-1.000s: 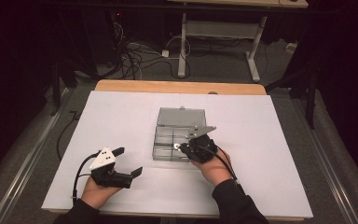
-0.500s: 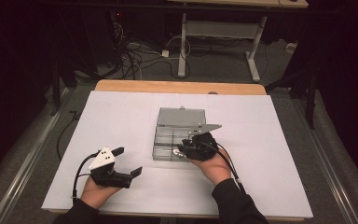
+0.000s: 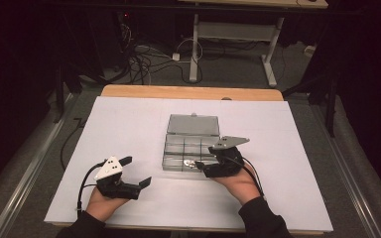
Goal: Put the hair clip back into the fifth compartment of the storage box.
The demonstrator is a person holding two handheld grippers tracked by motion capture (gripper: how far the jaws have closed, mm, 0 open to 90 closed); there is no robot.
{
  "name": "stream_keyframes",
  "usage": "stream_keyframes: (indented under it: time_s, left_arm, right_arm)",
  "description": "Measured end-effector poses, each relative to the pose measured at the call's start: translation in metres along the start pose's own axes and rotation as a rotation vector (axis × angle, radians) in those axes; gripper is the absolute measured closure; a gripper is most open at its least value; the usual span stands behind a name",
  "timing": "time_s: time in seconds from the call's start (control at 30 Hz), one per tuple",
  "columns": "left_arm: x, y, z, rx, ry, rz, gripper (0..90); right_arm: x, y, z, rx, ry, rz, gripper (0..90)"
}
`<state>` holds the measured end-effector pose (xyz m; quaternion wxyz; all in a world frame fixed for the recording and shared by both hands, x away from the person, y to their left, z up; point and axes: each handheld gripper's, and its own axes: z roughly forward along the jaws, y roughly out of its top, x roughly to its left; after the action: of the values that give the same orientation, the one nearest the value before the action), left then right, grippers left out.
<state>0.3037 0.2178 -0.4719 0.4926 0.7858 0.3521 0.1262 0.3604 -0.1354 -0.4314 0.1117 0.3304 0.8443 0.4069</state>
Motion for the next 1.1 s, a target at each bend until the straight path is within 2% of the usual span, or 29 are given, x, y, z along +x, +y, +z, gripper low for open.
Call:
stream_keyframes:
  time_s: [0.13, 0.5, 0.67, 0.8, 1.1]
  left_arm:
    - [0.000, -0.001, 0.001, 0.007, -0.001, -0.001, 0.0]
    - [0.000, -0.002, 0.002, 0.013, -0.003, 0.000, 0.0]
    - [0.001, -0.003, 0.002, 0.014, -0.003, -0.005, 0.0]
    - [0.001, -0.003, 0.002, 0.010, -0.001, -0.014, 0.0]
    - [-0.001, -0.003, 0.002, -0.003, 0.010, -0.030, 0.0]
  right_arm:
    - [0.002, -0.009, -0.010, -0.026, -0.004, 0.003, 16.6]
    - [0.001, -0.044, -0.019, -0.054, -0.030, 0.044, 0.4]
    - [0.004, -0.059, -0.023, -0.076, -0.063, 0.058, 0.3]
    - [0.007, -0.069, -0.028, -0.115, -0.089, 0.059, 0.4]
    - [0.003, -0.082, -0.046, -0.158, -0.117, 0.064, 0.3]
